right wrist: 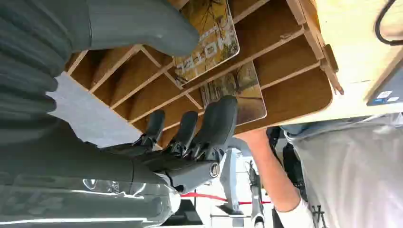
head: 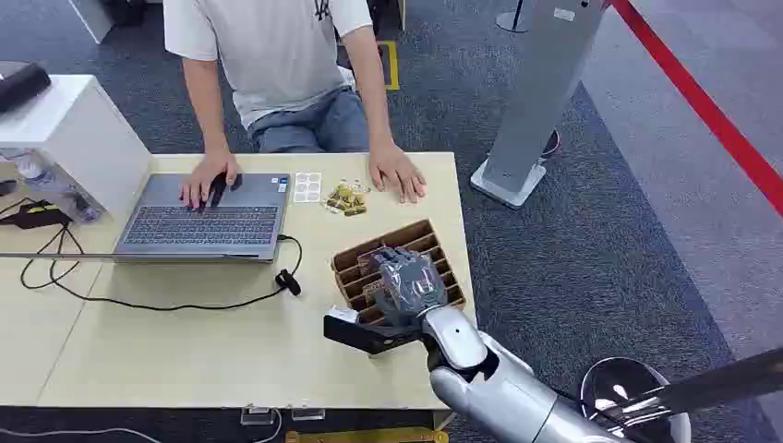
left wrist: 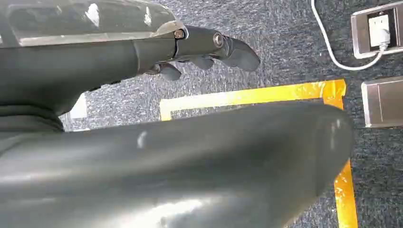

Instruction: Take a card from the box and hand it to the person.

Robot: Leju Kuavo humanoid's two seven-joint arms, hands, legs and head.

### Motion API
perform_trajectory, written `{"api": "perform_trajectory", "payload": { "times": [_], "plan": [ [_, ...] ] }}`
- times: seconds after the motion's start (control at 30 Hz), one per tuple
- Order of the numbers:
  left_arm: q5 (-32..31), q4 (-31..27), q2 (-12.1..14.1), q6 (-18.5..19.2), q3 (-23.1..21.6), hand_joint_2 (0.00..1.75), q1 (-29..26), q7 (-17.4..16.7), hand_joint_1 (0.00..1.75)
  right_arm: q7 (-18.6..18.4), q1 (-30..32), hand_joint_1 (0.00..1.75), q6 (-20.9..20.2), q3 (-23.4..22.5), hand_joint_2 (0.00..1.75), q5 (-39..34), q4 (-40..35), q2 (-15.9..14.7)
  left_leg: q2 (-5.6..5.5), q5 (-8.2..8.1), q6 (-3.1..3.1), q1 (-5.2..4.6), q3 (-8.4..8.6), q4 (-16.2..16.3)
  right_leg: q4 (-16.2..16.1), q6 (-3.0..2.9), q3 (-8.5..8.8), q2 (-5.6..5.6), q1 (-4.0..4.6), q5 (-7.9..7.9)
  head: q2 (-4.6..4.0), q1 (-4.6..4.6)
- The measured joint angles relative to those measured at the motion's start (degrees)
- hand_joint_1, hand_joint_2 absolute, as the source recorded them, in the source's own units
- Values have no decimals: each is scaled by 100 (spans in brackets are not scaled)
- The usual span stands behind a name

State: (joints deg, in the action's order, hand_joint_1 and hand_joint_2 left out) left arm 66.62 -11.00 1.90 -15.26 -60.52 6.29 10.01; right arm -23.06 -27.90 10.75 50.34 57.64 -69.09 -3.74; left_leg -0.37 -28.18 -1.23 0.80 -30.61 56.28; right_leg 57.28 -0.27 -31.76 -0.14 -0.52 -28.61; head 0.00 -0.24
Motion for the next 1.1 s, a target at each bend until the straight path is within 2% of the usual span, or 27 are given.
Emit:
{"api": "perform_trajectory", "payload": {
  "times": [0.2, 0.3, 0.4, 0.43, 0.53, 0.57, 0.63, 0.77, 1.0, 1.1],
  "plan": [
    [9, 0, 0, 0, -42, 0, 0, 0, 0, 18, 6, 80, 15, 22, 175, -35, 59, 0, 0, 0, 0, 0, 0, 0, 0, 0, 0, 0, 0, 0, 0, 0],
    [9, 0, 0, 0, -48, 0, 0, 0, 0, 20, 7, 91, 20, 22, 175, -66, 87, 0, 0, 0, 0, 0, 0, 0, 0, 0, 0, 0, 0, 0, 0, 0],
    [9, 0, 0, 0, -70, 0, 0, 0, 0, 20, 9, 89, 20, 24, 175, -66, 94, 0, 0, 0, 0, 0, 0, 0, 0, 0, 0, 0, 0, 0, 0, 0],
    [9, 0, 0, 0, -77, 0, 0, 0, 0, 20, 9, 98, 20, 24, 175, -66, 96, 0, 0, 0, 0, 0, 0, 0, 0, 0, 0, 0, 0, 0, 0, -2],
    [9, 0, 0, 0, -83, 0, 1, 0, 0, 20, 8, 98, 20, 24, 175, -68, 112, 0, 0, 0, 0, 0, 1, 0, 0, 0, 0, 0, 0, 0, 0, 0],
    [9, 0, 0, 0, -85, 0, 1, 0, 0, 20, 8, 106, 20, 24, 175, -70, 112, 0, 0, 0, 0, 0, 1, 0, 0, 0, 0, 0, 0, 0, 0, 0],
    [9, 0, 0, 2, -85, 0, 1, 0, 0, 20, 9, 103, 20, 24, 175, -72, 112, 0, 0, 0, 0, 0, 1, 0, 0, 0, 1, 0, 0, 0, 0, -2],
    [9, -2, 0, 2, -87, 0, 1, 0, 0, 18, 21, 124, 20, 24, 175, -72, 122, 0, 0, 0, 0, 0, 1, 0, 0, 0, 0, 0, 0, 0, 0, 0],
    [39, 0, 0, 17, -87, 0, 1, -2, 0, 24, 20, 134, 22, 24, 175, -85, 133, 0, 0, 0, 0, 0, 1, 0, 0, 0, 1, 0, 0, 0, 0, 0],
    [48, -2, 0, 17, -87, 0, 0, -2, 0, 31, 20, 147, 22, 24, 175, -87, 133, 0, 0, 0, 0, 0, 2, 0, 0, 0, 1, 0, 0, 0, 0, 0]
  ]
}}
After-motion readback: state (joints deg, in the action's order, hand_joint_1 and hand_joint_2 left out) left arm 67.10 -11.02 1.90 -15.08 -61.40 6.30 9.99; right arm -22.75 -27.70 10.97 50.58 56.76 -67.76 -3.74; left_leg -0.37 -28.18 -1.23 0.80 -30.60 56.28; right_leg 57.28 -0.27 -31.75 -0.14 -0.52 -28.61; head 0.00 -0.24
